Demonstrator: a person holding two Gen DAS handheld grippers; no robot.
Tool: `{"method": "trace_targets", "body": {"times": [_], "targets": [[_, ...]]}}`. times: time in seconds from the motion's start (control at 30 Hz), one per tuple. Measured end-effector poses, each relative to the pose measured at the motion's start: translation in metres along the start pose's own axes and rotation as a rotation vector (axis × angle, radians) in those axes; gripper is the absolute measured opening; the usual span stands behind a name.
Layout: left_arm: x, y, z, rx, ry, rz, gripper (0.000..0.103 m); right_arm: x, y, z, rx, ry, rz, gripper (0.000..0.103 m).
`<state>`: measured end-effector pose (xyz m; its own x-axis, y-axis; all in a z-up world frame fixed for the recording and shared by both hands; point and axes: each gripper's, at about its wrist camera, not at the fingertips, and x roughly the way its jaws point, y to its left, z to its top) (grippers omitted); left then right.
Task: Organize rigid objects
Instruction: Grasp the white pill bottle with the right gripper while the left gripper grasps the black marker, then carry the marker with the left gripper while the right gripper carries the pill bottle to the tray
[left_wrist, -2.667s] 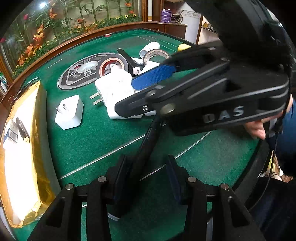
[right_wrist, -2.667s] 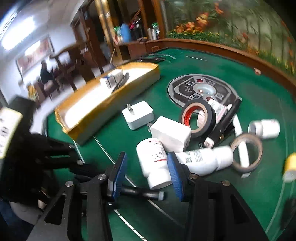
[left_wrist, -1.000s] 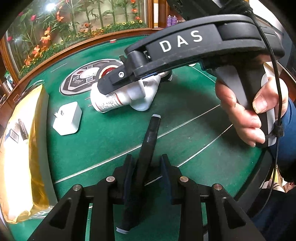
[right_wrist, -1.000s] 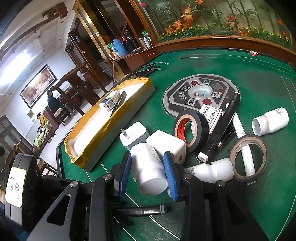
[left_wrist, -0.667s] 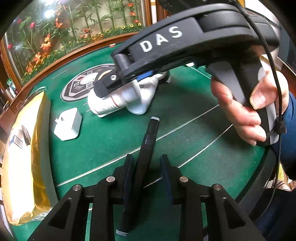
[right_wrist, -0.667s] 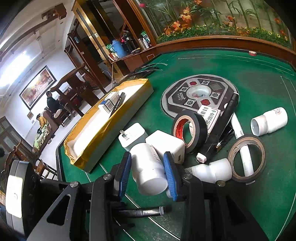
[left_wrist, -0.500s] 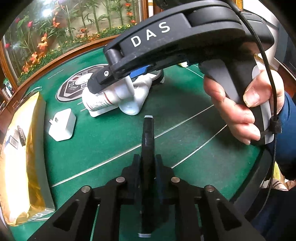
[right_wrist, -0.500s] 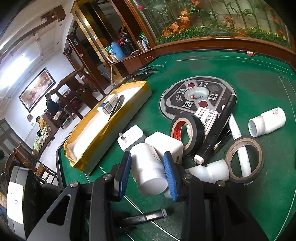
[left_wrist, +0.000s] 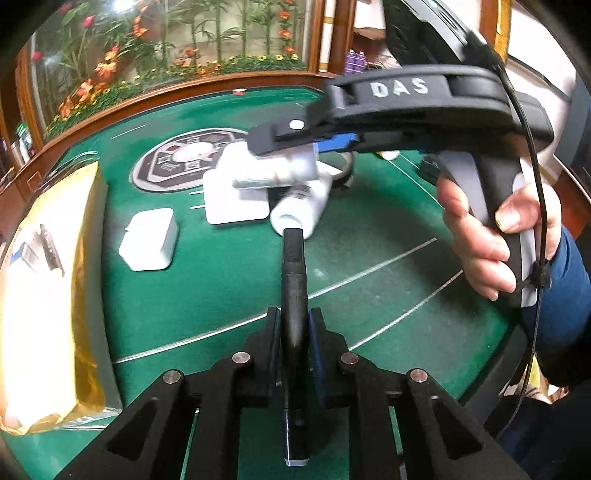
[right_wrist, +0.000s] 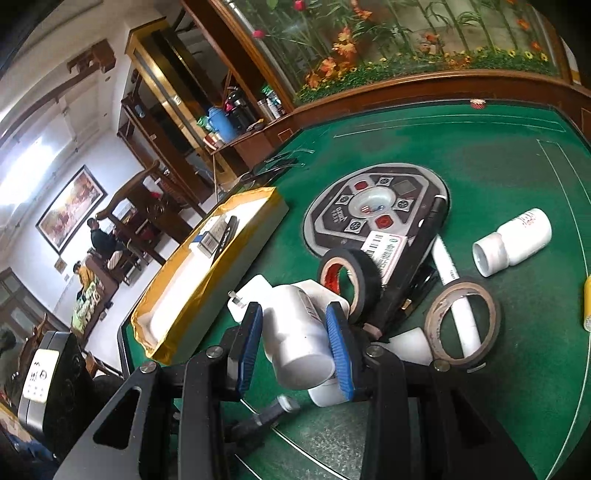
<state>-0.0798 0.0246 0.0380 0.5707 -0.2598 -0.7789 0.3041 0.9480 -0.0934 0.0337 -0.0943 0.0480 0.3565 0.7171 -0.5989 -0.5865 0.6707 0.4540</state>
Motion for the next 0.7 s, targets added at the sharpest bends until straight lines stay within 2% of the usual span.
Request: {"method": "trace_targets", "body": {"times": [0.37,0.7], "targets": [[-0.006,0.027,0.000,-0.111,-0.029,-0.026,0.015,-0.001,-0.006,0.003,0.035,-0.013,0.010,0.034],[-0.016,0.035,0.000,-0.154,-0.058,-0.042,0.015,0.000,-0.007,0.003,0.037,-0.013,0.012,0.034]]}}
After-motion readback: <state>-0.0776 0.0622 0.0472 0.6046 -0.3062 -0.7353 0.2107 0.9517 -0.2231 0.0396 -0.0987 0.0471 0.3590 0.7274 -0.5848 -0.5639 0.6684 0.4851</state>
